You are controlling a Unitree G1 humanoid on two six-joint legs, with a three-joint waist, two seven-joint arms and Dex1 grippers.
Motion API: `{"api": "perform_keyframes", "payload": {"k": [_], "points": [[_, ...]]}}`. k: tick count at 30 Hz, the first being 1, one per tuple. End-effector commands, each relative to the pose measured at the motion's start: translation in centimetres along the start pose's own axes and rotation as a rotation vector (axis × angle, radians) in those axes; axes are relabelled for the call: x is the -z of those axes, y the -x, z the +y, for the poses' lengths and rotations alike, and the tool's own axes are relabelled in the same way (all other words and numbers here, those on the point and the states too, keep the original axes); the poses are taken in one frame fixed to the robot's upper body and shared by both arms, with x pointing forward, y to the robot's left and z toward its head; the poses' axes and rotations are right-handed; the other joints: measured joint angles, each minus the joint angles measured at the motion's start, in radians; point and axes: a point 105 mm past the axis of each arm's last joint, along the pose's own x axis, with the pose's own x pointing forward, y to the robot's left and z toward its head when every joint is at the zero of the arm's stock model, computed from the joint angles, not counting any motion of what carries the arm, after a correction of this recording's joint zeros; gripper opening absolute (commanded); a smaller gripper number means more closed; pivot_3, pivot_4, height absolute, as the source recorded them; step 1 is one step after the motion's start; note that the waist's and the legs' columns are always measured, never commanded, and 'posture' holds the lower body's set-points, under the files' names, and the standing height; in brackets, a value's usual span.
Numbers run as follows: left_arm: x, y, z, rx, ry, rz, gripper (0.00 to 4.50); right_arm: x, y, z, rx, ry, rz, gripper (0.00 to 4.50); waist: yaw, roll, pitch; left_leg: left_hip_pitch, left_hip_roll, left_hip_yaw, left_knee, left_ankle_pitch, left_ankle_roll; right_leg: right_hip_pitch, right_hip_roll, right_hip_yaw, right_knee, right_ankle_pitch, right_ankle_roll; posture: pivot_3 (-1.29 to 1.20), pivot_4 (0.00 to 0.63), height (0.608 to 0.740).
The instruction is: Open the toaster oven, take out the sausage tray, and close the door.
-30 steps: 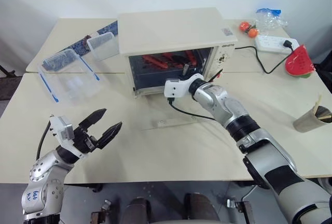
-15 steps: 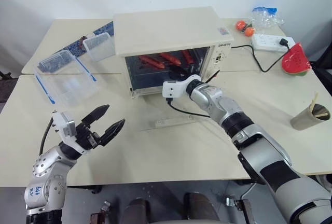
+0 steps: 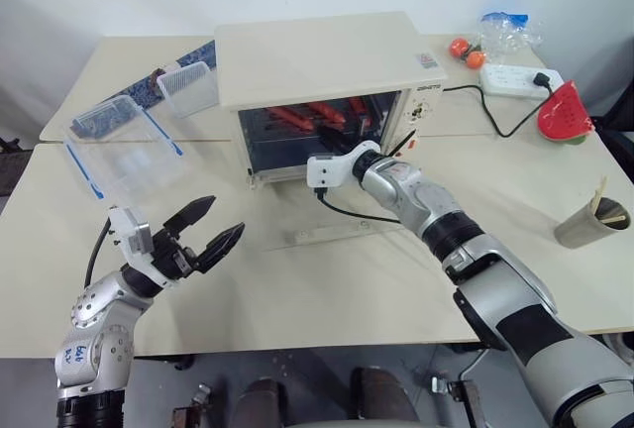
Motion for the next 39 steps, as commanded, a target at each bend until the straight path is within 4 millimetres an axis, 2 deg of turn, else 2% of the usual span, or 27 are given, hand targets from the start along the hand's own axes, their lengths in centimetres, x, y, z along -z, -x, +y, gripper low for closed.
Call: {"api": "perform_keyframes", "payload": {"k": [1, 6, 12, 19, 25, 27, 33, 37, 39], "points": [[-0.9, -0.6, -0.3, 0.032, -0.025, -0.023, 4.50, -1.9, -0.2, -3.5, 0.103, -0.006, -0.090, 0.04, 0.000, 0.000, 0.000, 0.000, 0.000, 0.000, -0.001, 0.000, 0.000, 0.000, 0.000, 0.000, 0.000, 0.000, 0.000, 0.00, 0.150, 0.740], [-1.4, -2.4, -0.3, 0.058, -0.032, -0.054, 4.50, -2.6, 0.4, -4.4, 0.086, 0.001, -0.137, 0.04, 0.000, 0.000, 0.000, -0.001, 0.000, 0.001, -0.006, 0.000, -0.001, -0.004, 0.000, 0.000, 0.000, 0.000, 0.000, 0.00, 0.150, 0.740], [-1.4, -3.0, 0.1, 0.052, -0.026, -0.063, 4.50, -3.1, 2.0, -3.6, 0.056, -0.003, -0.158, 0.04, -0.013, 0.000, 0.000, -0.003, 0.000, 0.004, -0.012, 0.001, -0.001, -0.012, 0.000, -0.001, 0.002, 0.000, 0.000, 0.00, 0.150, 0.740], [-1.8, -2.4, 0.6, 0.030, -0.008, -0.066, 4.50, -2.8, 4.1, -1.9, 0.023, -0.015, -0.133, 0.04, -0.015, 0.000, 0.000, -0.004, 0.000, 0.004, -0.012, 0.000, -0.001, -0.011, -0.001, -0.003, 0.001, 0.000, 0.000, 0.00, 0.150, 0.740], [-1.7, -1.5, 1.0, 0.007, -0.004, -0.040, 4.50, -3.8, 8.2, -0.8, 0.024, -0.040, -0.165, 0.04, 0.010, 0.000, 0.000, -0.004, 0.000, 0.004, -0.009, 0.000, -0.002, -0.010, -0.001, -0.003, 0.001, 0.000, 0.000, 0.00, 0.150, 0.740], [-1.6, -1.3, 1.0, 0.001, 0.007, -0.038, 4.50, -4.3, 9.1, -0.6, 0.031, -0.043, -0.181, 0.04, 0.015, 0.000, 0.000, -0.004, 0.000, 0.005, -0.008, 0.000, -0.002, -0.010, -0.001, -0.003, 0.001, 0.000, 0.000, 0.00, 0.150, 0.740], [-1.2, -1.0, 0.8, 0.011, 0.038, -0.005, 4.50, -3.8, 11.2, 0.4, 0.011, -0.017, -0.175, 0.04, 0.029, 0.000, 0.000, -0.004, 0.000, 0.008, -0.006, 0.001, -0.002, -0.010, 0.000, -0.002, 0.001, 0.000, 0.000, 0.00, 0.150, 0.740], [-0.9, -0.8, 1.1, 0.001, 0.142, 0.040, 4.50, -3.6, 12.8, 0.1, 0.008, 0.004, -0.185, 0.04, 0.031, -0.001, 0.000, -0.004, 0.000, 0.008, -0.005, 0.001, -0.002, -0.010, -0.001, -0.001, 0.001, 0.000, 0.000, 0.00, 0.150, 0.740], [-0.9, -1.0, 0.8, 0.023, 0.248, 0.049, 4.50, -3.6, 13.5, -0.2, 0.011, 0.012, -0.184, 0.04, 0.032, -0.001, 0.000, -0.004, 0.000, 0.008, -0.005, 0.001, -0.002, -0.010, -0.001, -0.001, 0.001, 0.000, 0.000, 0.00, 0.150, 0.740]]}}
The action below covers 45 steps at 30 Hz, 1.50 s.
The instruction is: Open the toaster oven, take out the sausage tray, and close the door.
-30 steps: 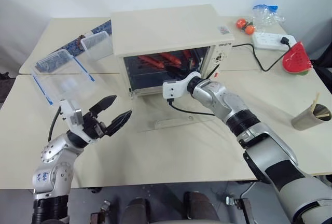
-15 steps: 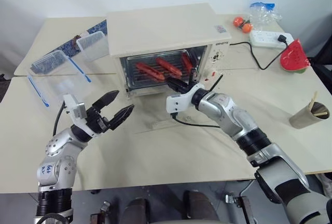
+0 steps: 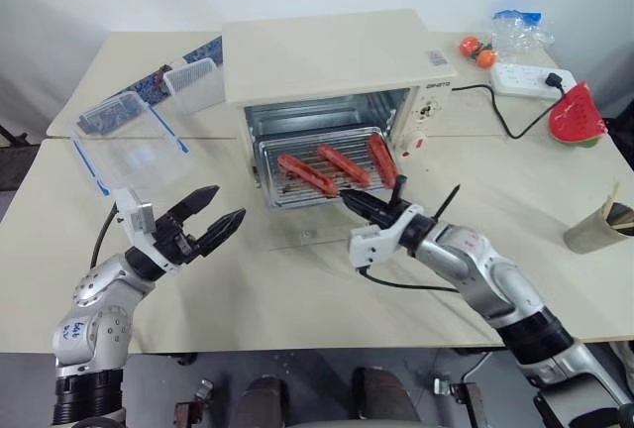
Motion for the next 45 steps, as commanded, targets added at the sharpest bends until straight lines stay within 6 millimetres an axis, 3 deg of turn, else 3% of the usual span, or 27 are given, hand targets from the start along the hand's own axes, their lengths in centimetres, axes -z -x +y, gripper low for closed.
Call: {"api": "perform_keyframes", "payload": {"k": [1, 8, 19, 23, 29, 32, 39, 45], "points": [[-0.8, -0.3, -0.9, 0.055, 0.142, -0.006, 4.50, -0.7, 1.1, -2.8, 0.090, 0.033, -0.032, 0.04, 0.000, 0.000, 0.000, 0.000, 0.000, 0.000, 0.000, 0.000, 0.000, 0.000, 0.000, 0.000, 0.000, 0.000, 0.000, 0.00, 0.150, 0.740], [-1.4, -1.9, -2.7, 0.135, 0.462, 0.112, 4.50, -2.0, 3.1, -2.9, 0.041, 0.043, -0.072, 0.04, 0.002, 0.000, 0.000, 0.001, 0.000, -0.004, 0.004, 0.000, 0.000, 0.004, 0.000, -0.001, 0.000, 0.000, 0.000, 0.00, 0.150, 0.740], [-0.5, -3.7, -3.5, 0.125, 0.776, 0.229, 4.50, -3.5, 3.7, -2.1, -0.061, 0.005, -0.164, 0.04, 0.001, 0.000, 0.000, 0.007, 0.000, -0.006, 0.007, 0.000, 0.000, 0.012, 0.000, -0.001, 0.000, 0.000, 0.000, 0.00, 0.150, 0.740], [0.2, -3.7, -4.3, 0.134, 0.856, 0.257, 3.67, -3.8, 3.6, -1.9, -0.077, -0.006, -0.179, 0.00, 0.002, 0.000, 0.000, 0.007, 0.000, -0.007, 0.008, 0.000, 0.000, 0.013, 0.000, -0.001, 0.000, 0.000, 0.000, 0.00, 0.150, 0.740], [0.9, -4.0, -5.4, 0.146, 0.949, 0.278, 1.89, -4.4, 3.5, -1.9, -0.084, 0.003, -0.215, 0.00, 0.003, 0.000, 0.000, 0.007, 0.000, -0.007, 0.009, 0.000, 0.000, 0.013, 0.000, -0.001, 0.000, 0.000, 0.000, 0.00, 0.150, 0.740], [1.2, -4.2, -6.1, 0.168, 0.990, 0.290, 1.89, -4.4, 3.5, -1.7, -0.091, -0.004, -0.216, 0.00, 0.003, 0.000, 0.000, 0.007, -0.001, -0.007, 0.009, 0.000, 0.000, 0.013, 0.000, -0.001, 0.000, 0.000, 0.000, 0.00, 0.150, 0.740], [1.4, -4.6, -5.5, 0.150, 1.030, 0.243, 1.89, -4.7, 3.7, -1.2, -0.122, -0.031, -0.235, 0.00, 0.004, 0.000, 0.000, 0.007, -0.001, -0.006, 0.010, 0.000, 0.000, 0.013, 0.000, -0.001, -0.001, 0.000, 0.000, 0.00, 0.150, 0.740], [2.0, -4.3, -5.5, 0.140, 1.041, 0.288, 0.23, -4.7, 3.7, -1.1, -0.127, -0.039, -0.237, 0.00, 0.005, 0.000, 0.000, 0.007, -0.001, -0.006, 0.010, 0.000, 0.000, 0.014, 0.000, -0.001, -0.001, 0.000, 0.000, 0.00, 0.150, 0.740]]}}
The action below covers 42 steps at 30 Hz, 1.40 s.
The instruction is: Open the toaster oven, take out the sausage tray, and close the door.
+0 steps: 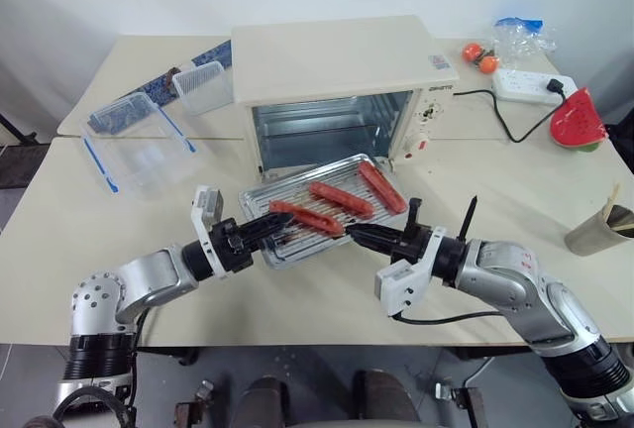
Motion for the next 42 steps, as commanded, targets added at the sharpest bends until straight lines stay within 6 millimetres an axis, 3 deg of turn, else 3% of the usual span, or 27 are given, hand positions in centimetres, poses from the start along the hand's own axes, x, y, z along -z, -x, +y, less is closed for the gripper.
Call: {"api": "perform_keyframes", "payload": {"k": [1, 11, 15, 21, 25, 29, 34, 40, 42], "points": [[0.1, 0.4, -0.6, 0.023, -0.003, 0.019, 0.02, -1.0, 0.0, -1.1, 0.047, 0.019, -0.042, 0.00, 0.000, 0.000, 0.000, 0.000, 0.000, 0.000, 0.000, 0.000, 0.000, 0.000, 0.000, 0.000, 0.000, 0.000, 0.000, 0.00, 0.150, 0.740], [0.0, 0.7, -0.1, 0.017, 0.019, -0.003, 0.02, -0.5, -0.1, -1.2, 0.058, -0.028, -0.033, 0.00, 0.000, 0.000, 0.000, 0.000, 0.000, 0.000, 0.000, 0.000, 0.000, 0.000, 0.000, 0.000, 0.000, 0.000, 0.000, 0.00, 0.150, 0.740], [0.0, 0.7, -0.1, 0.026, 0.027, -0.014, 0.00, -0.6, 0.1, -1.7, 0.065, -0.095, -0.047, 1.10, 0.000, 0.000, 0.000, 0.000, 0.000, 0.000, 0.000, 0.000, 0.000, 0.000, 0.000, 0.000, -0.001, 0.000, 0.000, 0.00, 0.150, 0.740], [-0.2, 0.9, 0.3, 0.005, 0.037, -0.044, 0.00, -1.1, 0.4, -1.8, 0.061, -0.112, -0.088, 3.11, 0.000, 0.000, 0.000, 0.000, 0.000, 0.000, 0.000, 0.000, 0.000, 0.000, 0.000, 0.000, -0.001, 0.000, 0.000, 0.00, 0.150, 0.740], [-0.6, 1.8, 0.2, 0.007, 0.033, -0.089, 0.00, -2.5, 1.5, -1.5, 0.028, -0.184, -0.181, 4.46, 0.000, 0.000, 0.000, 0.000, 0.000, 0.000, 0.000, 0.000, 0.000, 0.000, 0.000, 0.000, -0.002, 0.000, 0.000, 0.00, 0.150, 0.740], [-0.7, 3.5, 0.2, -0.003, 0.022, -0.132, 0.00, -2.9, 3.0, -0.9, -0.002, -0.274, -0.232, 4.49, 0.000, 0.000, 0.000, 0.000, 0.000, 0.000, -0.001, 0.000, 0.000, 0.001, 0.000, 0.000, -0.003, 0.000, 0.000, 0.00, 0.150, 0.740], [-0.8, 6.6, -0.3, 0.025, 0.002, -0.211, 0.00, -1.8, 4.5, -1.3, 0.039, -0.412, -0.234, 4.49, -0.001, 0.000, 0.000, 0.000, 0.000, 0.000, -0.001, 0.000, 0.000, 0.001, 0.000, 0.000, -0.004, 0.000, 0.000, 0.00, 0.150, 0.740], [0.9, 11.8, 0.2, -0.025, 0.031, -0.326, 0.00, 1.5, 6.4, -0.7, 0.061, -0.719, -0.156, 4.49, -0.002, 0.000, 0.000, 0.000, 0.001, 0.000, -0.002, -0.001, 0.001, 0.001, -0.001, 0.001, -0.006, -0.001, -0.001, 0.00, 0.150, 0.740], [1.2, 14.5, 0.9, -0.070, 0.062, -0.432, 0.00, 3.5, 7.3, -0.4, 0.111, -0.846, -0.093, 4.49, -0.001, 0.000, 0.000, 0.000, 0.002, 0.000, -0.002, -0.001, 0.002, 0.001, -0.003, 0.001, -0.008, -0.001, -0.002, 0.00, 0.150, 0.740]]}}
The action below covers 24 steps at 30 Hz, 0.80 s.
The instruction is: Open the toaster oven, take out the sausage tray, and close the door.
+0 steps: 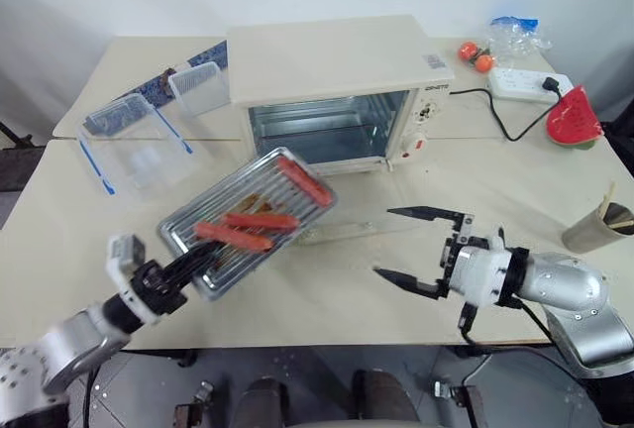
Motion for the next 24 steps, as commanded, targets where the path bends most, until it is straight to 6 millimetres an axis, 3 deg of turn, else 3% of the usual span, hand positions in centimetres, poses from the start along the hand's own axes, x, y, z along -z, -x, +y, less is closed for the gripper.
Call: {"api": "perform_keyframes", "payload": {"k": [1, 4, 8, 14, 19, 24], "points": [[-1.0, 3.1, -0.8, 0.031, -0.013, -0.137, 0.00, 1.4, 2.0, -2.2, 0.117, -0.160, 0.041, 4.31, 0.000, 0.000, 0.000, 0.000, 0.000, 0.000, 0.000, 0.000, 0.000, 0.000, 0.000, 0.000, -0.001, 0.000, 0.000, 0.00, 0.150, 0.740], [-1.0, 4.1, -1.0, 0.052, -0.016, -0.197, 0.00, 2.6, 3.0, -3.2, 0.173, -0.234, 0.076, 3.51, 0.005, 0.000, 0.000, 0.000, -0.001, 0.001, 0.000, 0.000, 0.002, 0.000, -0.004, 0.000, -0.001, 0.000, -0.001, 0.00, 0.150, 0.740], [-0.5, 5.8, -1.0, 0.092, 0.002, -0.298, 0.00, 6.1, 5.3, -4.0, 0.218, -0.381, 0.212, 2.19, 0.022, 0.000, 0.000, 0.000, -0.003, 0.002, 0.000, -0.001, 0.004, 0.001, -0.009, 0.000, -0.003, 0.000, -0.002, 0.00, 0.150, 0.740], [-0.3, 6.3, -0.3, 0.087, 0.026, -0.410, 0.00, 10.2, 5.9, -4.5, 0.236, -0.400, 0.374, 0.16, 0.021, 0.000, 0.000, -0.002, -0.004, 0.004, -0.001, -0.003, 0.007, 0.001, -0.010, -0.002, -0.008, 0.000, -0.001, 0.00, 0.150, 0.740], [-0.1, 5.9, 0.5, 0.075, 0.063, -0.455, 0.00, 11.9, 4.7, -5.1, 0.224, -0.418, 0.390, 0.04, 0.020, 0.000, 0.000, -0.001, -0.004, 0.006, -0.001, -0.003, 0.006, 0.001, -0.009, -0.002, -0.007, 0.000, -0.001, 0.00, 0.150, 0.740], [-0.8, 4.9, 0.4, 0.084, 0.059, -0.469, 0.00, 10.6, 2.8, -4.9, 0.149, -0.409, 0.246, 0.04, 0.021, 0.000, 0.000, -0.001, -0.004, 0.006, -0.001, -0.003, 0.006, 0.000, -0.008, -0.002, -0.007, 0.001, 0.000, 0.00, 0.150, 0.740]]}}
